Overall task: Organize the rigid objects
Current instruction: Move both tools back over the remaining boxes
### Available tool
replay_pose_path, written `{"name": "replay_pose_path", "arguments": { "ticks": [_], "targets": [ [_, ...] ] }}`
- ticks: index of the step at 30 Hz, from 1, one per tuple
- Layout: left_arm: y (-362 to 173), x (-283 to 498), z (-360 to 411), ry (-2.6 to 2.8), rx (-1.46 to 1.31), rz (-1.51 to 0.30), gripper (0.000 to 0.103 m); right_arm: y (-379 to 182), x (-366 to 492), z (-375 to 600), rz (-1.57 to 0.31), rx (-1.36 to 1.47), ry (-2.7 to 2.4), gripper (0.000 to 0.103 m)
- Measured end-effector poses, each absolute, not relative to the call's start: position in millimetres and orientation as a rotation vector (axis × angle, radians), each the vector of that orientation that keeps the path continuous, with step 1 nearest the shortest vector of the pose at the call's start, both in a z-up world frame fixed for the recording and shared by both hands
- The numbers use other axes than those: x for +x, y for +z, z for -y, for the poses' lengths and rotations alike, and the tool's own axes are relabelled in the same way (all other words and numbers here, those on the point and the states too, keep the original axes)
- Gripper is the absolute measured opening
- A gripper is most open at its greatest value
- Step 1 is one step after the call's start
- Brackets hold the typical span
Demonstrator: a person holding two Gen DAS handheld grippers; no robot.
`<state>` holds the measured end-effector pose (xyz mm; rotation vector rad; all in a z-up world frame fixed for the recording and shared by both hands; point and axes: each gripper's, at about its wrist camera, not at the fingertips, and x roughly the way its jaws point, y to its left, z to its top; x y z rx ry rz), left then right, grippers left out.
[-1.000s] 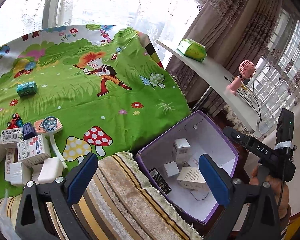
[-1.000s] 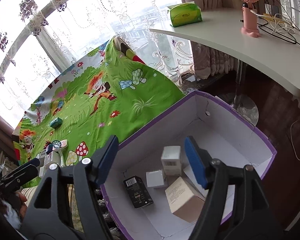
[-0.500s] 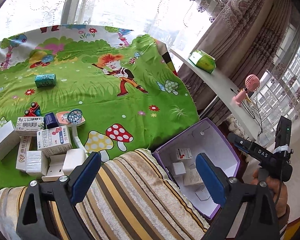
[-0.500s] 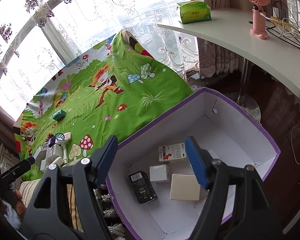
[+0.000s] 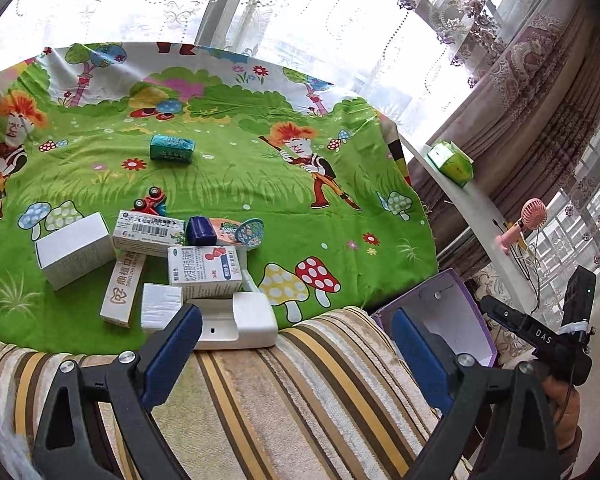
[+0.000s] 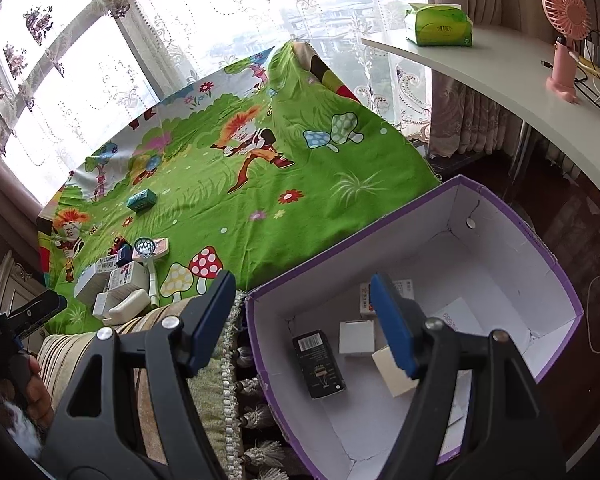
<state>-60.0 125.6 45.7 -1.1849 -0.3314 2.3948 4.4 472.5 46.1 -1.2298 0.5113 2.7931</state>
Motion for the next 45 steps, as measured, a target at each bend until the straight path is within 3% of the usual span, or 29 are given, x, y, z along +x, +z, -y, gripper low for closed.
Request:
{"name": "replay_pose_path", "arguments": {
  "ticks": [10, 22, 41, 45],
  "targets": [
    [36.9, -64.4, -53.9, 2.497, -1.219, 0.438, 0.097, 41.8, -9.0, -434.3, -0.438, -1.318, 2.837, 0.073],
    [27.3, -75.8, -10.8, 2.544, -1.285, 0.417, 0.092, 38.0, -27.0, -389.9, -0.358, -1.413, 2.886, 0.073],
    [10.3, -120.0, 6.7, 2.564, -1.409, 0.088, 0.089, 24.4, -67.9, -301.1, -0.197, -1.603, 2.982, 0.076],
    [4.1, -131.4, 4.2, 2.563, -1.429, -0.045, 0.089, 13.9, -73.4, -279.2, -0.148, -1.701, 2.981, 0.082]
  ]
}}
